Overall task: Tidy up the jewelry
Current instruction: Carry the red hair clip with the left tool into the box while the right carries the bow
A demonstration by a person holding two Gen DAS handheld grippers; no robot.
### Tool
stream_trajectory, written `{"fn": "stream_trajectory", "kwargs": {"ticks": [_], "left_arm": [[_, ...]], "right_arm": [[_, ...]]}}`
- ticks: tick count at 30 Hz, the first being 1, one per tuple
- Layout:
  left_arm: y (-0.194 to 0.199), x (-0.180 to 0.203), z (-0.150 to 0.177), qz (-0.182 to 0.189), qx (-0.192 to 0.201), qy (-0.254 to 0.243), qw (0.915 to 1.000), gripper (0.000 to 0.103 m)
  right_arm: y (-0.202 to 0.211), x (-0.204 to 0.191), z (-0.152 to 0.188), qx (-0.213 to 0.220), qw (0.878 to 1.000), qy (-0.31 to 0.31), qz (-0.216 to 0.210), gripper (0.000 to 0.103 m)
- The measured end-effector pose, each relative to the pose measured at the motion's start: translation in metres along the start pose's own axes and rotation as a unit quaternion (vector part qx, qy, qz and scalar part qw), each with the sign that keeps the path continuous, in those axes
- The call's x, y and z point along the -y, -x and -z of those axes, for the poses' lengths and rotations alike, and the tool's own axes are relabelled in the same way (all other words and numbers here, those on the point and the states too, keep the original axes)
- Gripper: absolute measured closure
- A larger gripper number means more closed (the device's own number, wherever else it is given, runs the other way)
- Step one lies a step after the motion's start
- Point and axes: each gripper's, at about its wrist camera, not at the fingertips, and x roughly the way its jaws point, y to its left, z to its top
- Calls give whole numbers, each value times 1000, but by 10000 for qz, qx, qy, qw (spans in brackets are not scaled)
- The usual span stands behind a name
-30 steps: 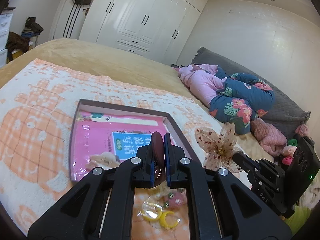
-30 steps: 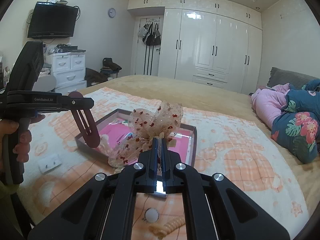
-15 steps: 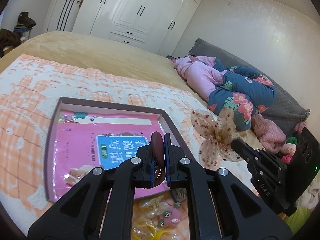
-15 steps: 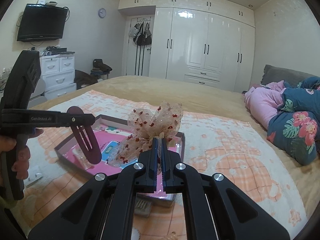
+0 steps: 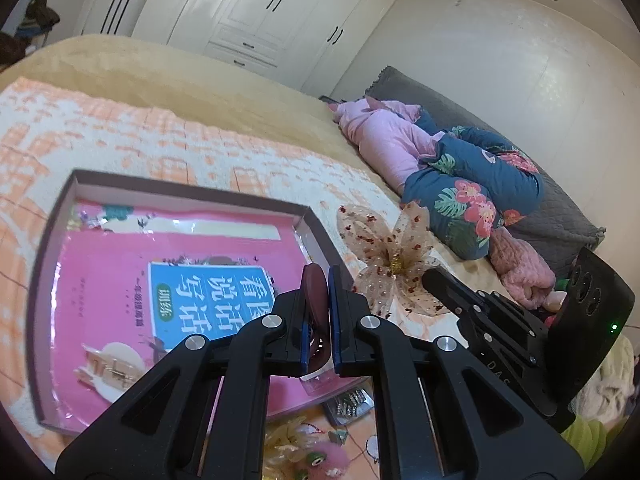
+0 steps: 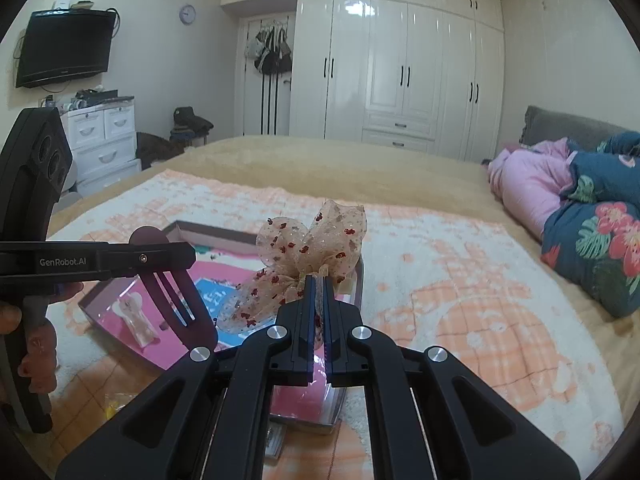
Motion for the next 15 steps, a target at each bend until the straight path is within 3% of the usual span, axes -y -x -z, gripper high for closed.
{"fn": "stream_trajectory", "kwargs": {"ticks": [7, 15], "left_arm": [[-14, -14, 4, 34, -156, 216, 9996, 100], [-15, -30, 2, -276, -201, 286, 9990, 100]], "right_arm": [[-19, -2, 14, -291, 9996, -34, -43, 99], [-33, -12, 22, -454, 9988, -79, -162, 99]]}}
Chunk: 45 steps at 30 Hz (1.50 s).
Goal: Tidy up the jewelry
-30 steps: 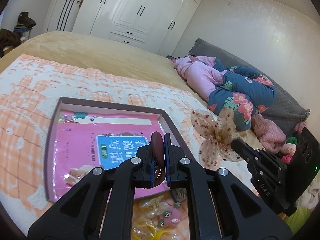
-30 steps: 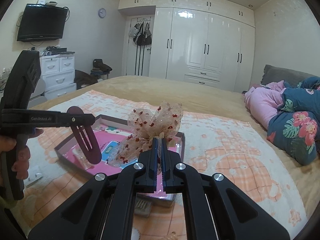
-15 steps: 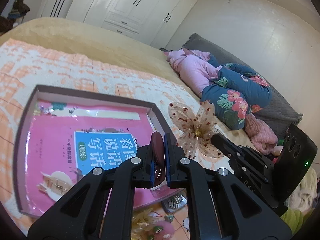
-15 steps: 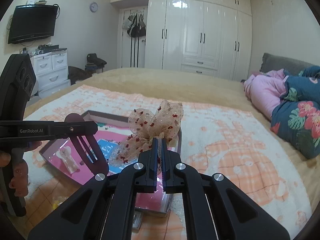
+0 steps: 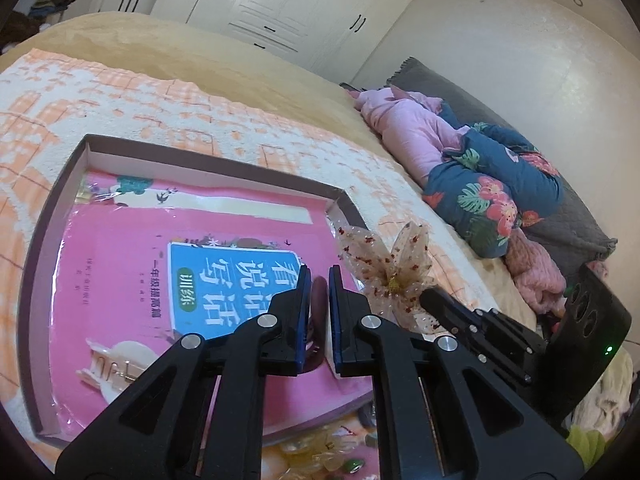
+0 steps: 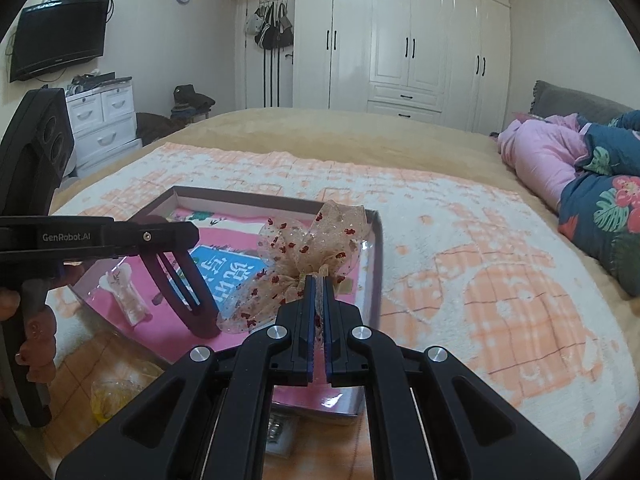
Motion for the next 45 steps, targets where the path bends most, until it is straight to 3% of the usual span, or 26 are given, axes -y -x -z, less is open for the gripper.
{"fn": "stream_trajectory", "kwargs": {"ticks": [5, 11, 18, 20, 29, 34, 39, 45], "left_arm": [[5, -4, -1, -284, 15, -29, 9996, 99], [13, -14, 2, -575, 28, 40, 9983, 84], [26, -18, 3, -724, 141, 106, 9972, 75], [29, -15, 3, -756, 172, 79, 9970, 73], [56, 0, 7, -845, 464, -145, 9952, 56], [83, 17, 8, -847, 785, -293, 9929, 39], [106, 29, 10, -839, 1089, -338, 9899, 11], [131, 39, 12, -822, 1334, -382, 9869, 11]], "right_arm": [[-11, -2, 2, -188, 9998, -56, -2, 99], [-19, 3, 9, -437, 9987, -232, 79, 94], [-4, 12, 15, -295, 9987, -401, 142, 67], [6, 15, 16, -181, 9985, -494, 119, 54], [51, 24, 18, 289, 9975, -595, 250, 27], [76, 27, 13, 537, 9963, -607, 287, 20], [97, 28, 9, 708, 9951, -621, 312, 16], [117, 24, 6, 887, 9940, -530, 360, 14]]}}
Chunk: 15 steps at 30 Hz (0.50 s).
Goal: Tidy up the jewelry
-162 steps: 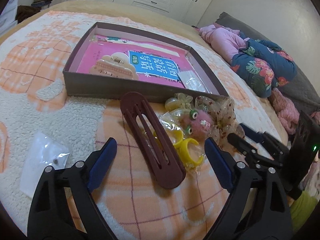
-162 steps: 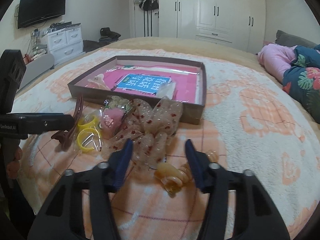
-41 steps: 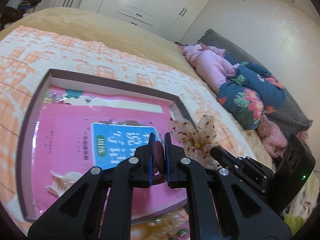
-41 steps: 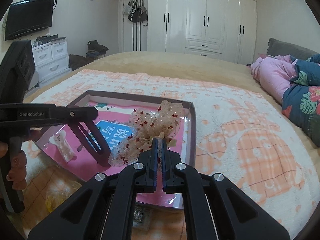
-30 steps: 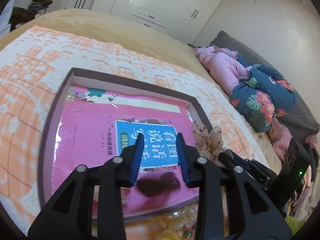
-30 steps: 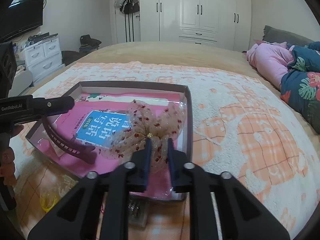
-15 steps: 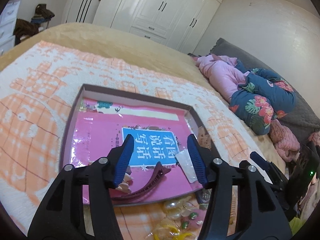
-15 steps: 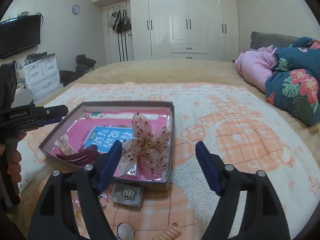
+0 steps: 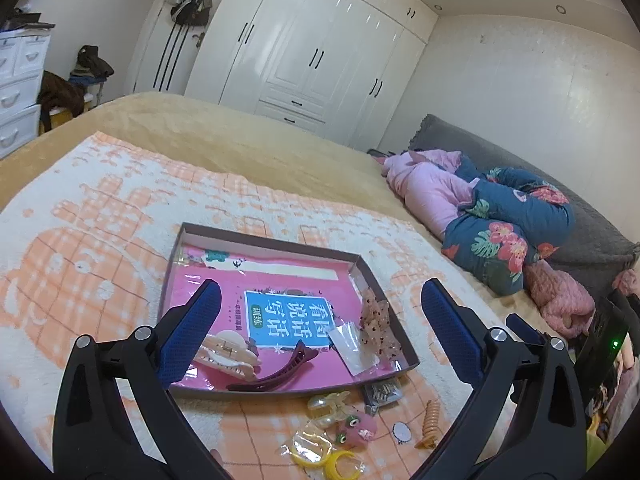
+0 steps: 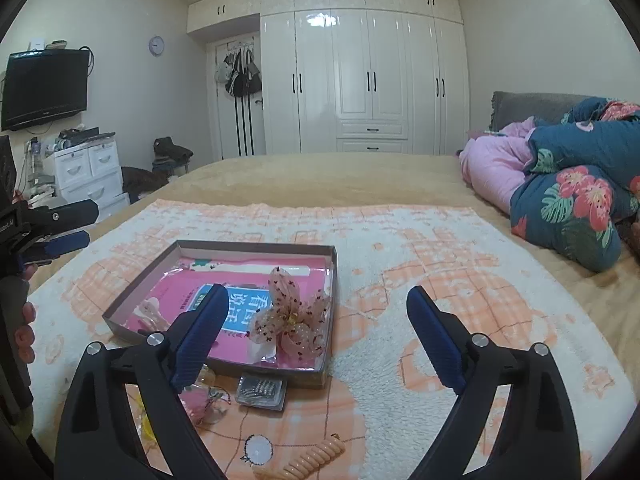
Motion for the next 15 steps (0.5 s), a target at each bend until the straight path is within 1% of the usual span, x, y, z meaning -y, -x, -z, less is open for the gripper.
{"fn": "stream_trajectory", "kwargs": {"ticks": [15], "left_arm": [[44, 8, 7, 28, 210, -114, 9997, 11]], "right_arm": [[36, -16, -9, 248, 9995, 168, -138, 13]]}}
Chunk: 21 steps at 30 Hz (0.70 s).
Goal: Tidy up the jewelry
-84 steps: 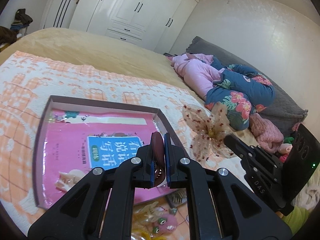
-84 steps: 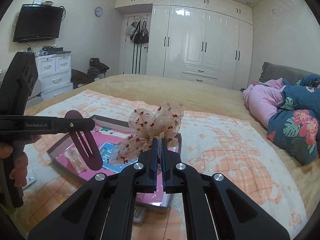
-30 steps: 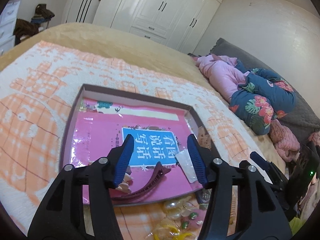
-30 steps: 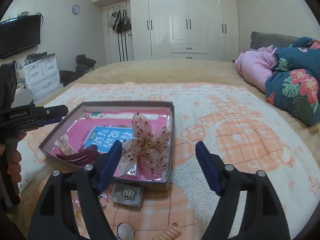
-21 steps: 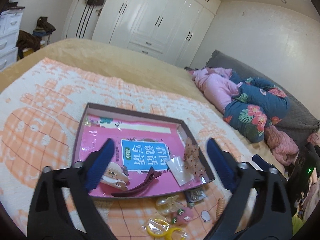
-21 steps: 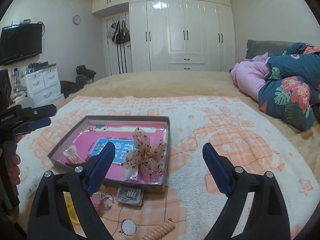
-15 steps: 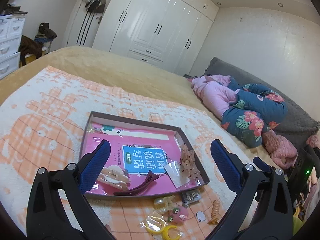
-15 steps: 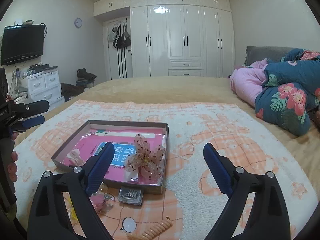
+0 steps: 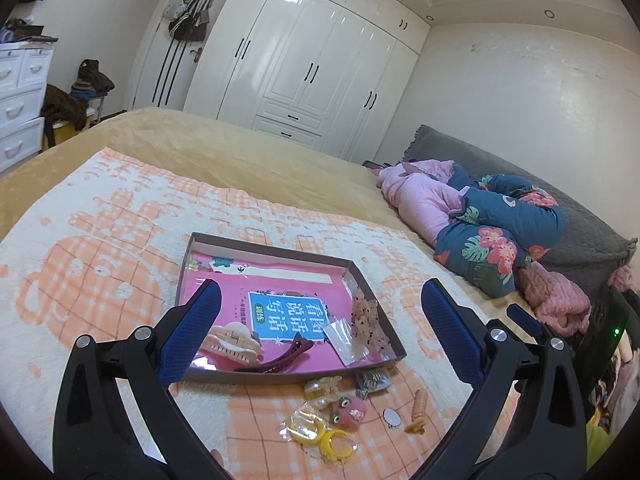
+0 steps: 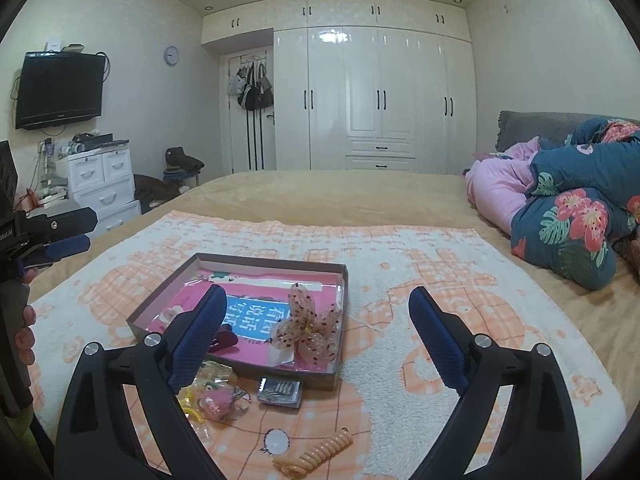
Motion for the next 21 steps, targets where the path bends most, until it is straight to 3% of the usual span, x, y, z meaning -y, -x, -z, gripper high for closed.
{"fn": "stream_trajectory", "kwargs": {"ticks": [12, 21], "left_arm": [[22, 11, 18, -74, 15, -360, 9993, 11], [25, 15, 40, -88, -239, -530, 9983, 11]], "right_arm": [[24, -12, 2, 132, 9996, 162, -202, 13], [40, -12, 12, 94, 9994, 211, -249, 13]]}}
